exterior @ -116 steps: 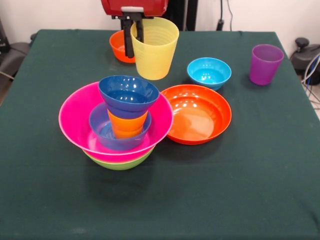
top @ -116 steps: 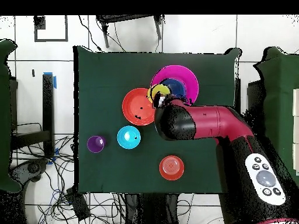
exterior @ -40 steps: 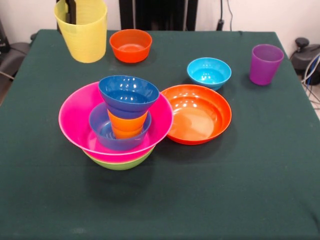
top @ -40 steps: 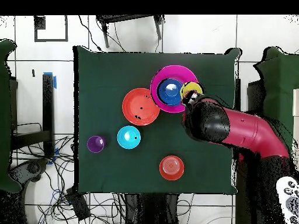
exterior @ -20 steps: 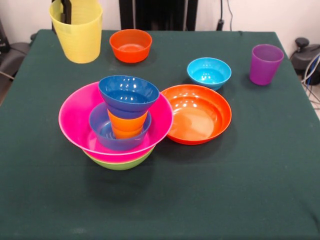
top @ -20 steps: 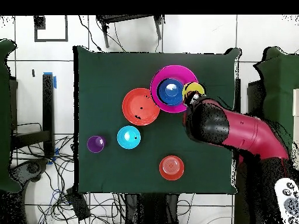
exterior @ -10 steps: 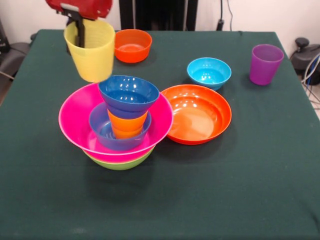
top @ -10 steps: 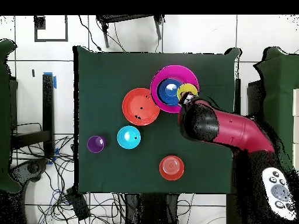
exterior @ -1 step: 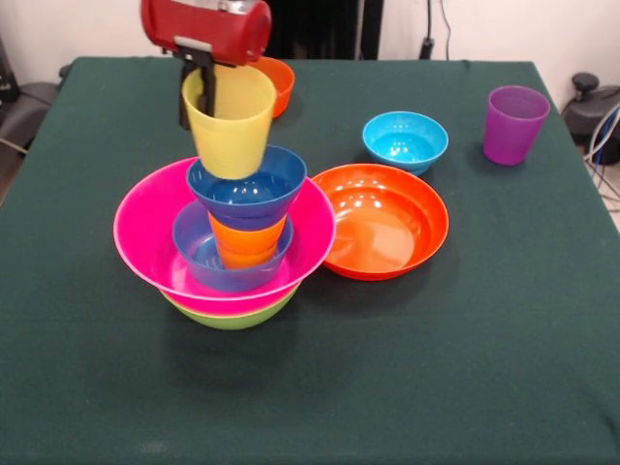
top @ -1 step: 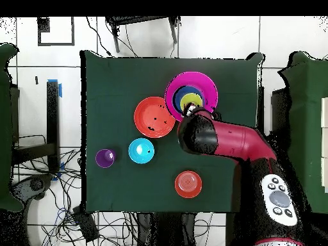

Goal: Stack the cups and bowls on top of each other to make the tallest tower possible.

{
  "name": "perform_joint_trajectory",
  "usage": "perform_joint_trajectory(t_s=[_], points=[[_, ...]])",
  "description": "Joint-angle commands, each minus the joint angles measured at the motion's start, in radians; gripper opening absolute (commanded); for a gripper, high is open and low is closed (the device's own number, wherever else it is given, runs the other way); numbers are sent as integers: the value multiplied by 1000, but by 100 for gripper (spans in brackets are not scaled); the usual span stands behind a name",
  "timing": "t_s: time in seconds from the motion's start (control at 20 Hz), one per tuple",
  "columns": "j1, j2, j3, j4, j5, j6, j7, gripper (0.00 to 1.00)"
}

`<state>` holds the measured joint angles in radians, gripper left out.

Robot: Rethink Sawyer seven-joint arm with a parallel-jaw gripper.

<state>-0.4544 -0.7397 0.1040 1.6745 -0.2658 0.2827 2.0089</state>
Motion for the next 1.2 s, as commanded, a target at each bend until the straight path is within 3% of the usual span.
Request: perform_joint_trajectory(t_s=[0.05,0.6,0.8,0.85,1.2], points=[[42,23,-27,28,25,-35,164,0],[-17,-56,0,56,61,-5,111,0],[-17,-61,-7,64,50,-48,121,0],[-6,-57,-16,61,46,-49,125,100],[-7,-54,-17,45,39,-39,108,100]])
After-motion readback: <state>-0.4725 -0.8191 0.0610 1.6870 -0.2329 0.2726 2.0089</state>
